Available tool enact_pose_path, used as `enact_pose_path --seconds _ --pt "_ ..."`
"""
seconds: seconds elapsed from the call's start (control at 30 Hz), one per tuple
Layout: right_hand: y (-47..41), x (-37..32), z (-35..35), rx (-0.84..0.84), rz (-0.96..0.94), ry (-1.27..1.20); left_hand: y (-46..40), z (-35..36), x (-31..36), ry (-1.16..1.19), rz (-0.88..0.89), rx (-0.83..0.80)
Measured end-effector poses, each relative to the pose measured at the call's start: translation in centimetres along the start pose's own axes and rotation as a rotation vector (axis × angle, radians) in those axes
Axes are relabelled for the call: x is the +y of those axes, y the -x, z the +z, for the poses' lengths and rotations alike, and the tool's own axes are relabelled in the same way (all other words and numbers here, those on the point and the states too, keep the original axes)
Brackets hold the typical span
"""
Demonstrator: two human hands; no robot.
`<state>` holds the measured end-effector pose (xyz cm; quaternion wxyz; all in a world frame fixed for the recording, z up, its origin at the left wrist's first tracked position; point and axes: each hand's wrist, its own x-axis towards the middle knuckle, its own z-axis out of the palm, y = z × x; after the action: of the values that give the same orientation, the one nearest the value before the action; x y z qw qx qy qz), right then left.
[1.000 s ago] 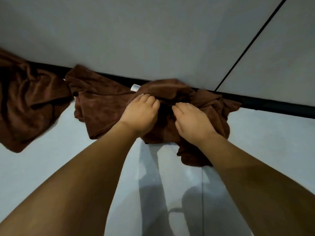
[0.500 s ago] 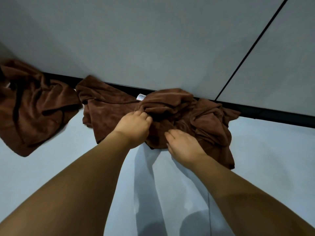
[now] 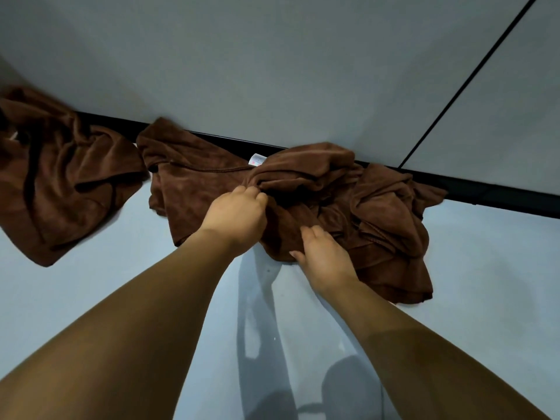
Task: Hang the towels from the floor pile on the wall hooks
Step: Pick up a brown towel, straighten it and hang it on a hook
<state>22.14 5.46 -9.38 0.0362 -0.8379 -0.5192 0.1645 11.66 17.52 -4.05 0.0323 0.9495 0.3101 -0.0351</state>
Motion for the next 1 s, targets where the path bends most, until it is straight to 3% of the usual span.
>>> enact_pose_path --seconds 0.23,0.57,0.77,0.87,1.0 --pt "-0.4 -0.2 0.0 0.016 -0.041 0.023 1.1 0.1 -1.1 -0.107 0.062 -0.002" --pt "-0.3 -2.4 -5.5 0.226 0.068 -0.518 2.0 -3.3 -1.6 -0.128 0.054 0.059" --pt "-0.5 -3.7 -10.8 0.416 0.086 -0.687 2.1 -6.8 -1.1 -0.043 0.03 0.203" --pt "-0.4 -4.4 -13.7 0.428 0.092 -0.726 2.2 -8.5 -0.8 -0.008 0.07 0.29" --pt "-0.3 -5.5 -17.8 0.488 0.13 -1.012 2.3 -11.0 -0.5 0.05 0.141 0.401"
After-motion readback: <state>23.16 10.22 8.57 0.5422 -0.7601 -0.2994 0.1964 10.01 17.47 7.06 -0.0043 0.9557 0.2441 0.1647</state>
